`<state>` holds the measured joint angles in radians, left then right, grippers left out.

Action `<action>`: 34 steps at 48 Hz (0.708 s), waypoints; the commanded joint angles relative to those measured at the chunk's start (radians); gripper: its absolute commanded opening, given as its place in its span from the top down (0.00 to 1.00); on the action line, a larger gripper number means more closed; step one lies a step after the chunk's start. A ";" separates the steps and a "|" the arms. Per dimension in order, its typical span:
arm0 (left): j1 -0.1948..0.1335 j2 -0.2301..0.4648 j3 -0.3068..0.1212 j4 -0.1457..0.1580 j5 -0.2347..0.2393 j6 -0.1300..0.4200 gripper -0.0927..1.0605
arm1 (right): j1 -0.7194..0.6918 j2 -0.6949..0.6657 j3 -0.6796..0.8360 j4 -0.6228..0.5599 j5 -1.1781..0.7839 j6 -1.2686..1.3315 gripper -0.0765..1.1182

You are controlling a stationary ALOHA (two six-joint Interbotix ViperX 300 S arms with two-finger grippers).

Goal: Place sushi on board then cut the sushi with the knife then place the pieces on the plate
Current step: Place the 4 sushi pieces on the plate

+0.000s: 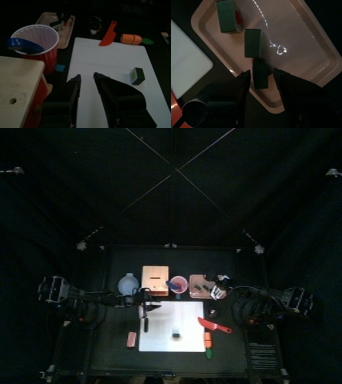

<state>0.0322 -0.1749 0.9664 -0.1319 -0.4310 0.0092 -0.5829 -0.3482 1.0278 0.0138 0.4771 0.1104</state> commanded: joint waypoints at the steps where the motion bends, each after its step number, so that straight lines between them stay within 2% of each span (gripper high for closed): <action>1: 0.002 -0.003 -0.018 0.000 -0.005 0.000 0.31 | -0.005 -0.021 -0.017 -0.002 -0.005 -0.002 0.26; 9: 0.003 -0.005 -0.020 0.000 -0.005 0.000 0.31 | 0.041 -0.063 -0.061 0.026 0.015 0.000 0.26; 16: 0.003 -0.005 -0.018 0.000 -0.005 -0.002 0.31 | 0.239 -0.063 -0.135 0.072 0.002 -0.002 0.26; 24: 0.002 -0.003 -0.017 0.000 -0.005 -0.003 0.31 | 0.508 0.012 -0.230 0.078 -0.080 0.002 0.26; 34: 0.000 -0.005 -0.023 0.002 -0.005 0.000 0.31 | 0.690 0.130 -0.321 0.150 -0.195 0.057 0.26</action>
<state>0.0322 -0.1749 0.9664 -0.1319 -0.4310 0.0077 0.0644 -0.2316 0.7532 0.1427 0.3221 0.1442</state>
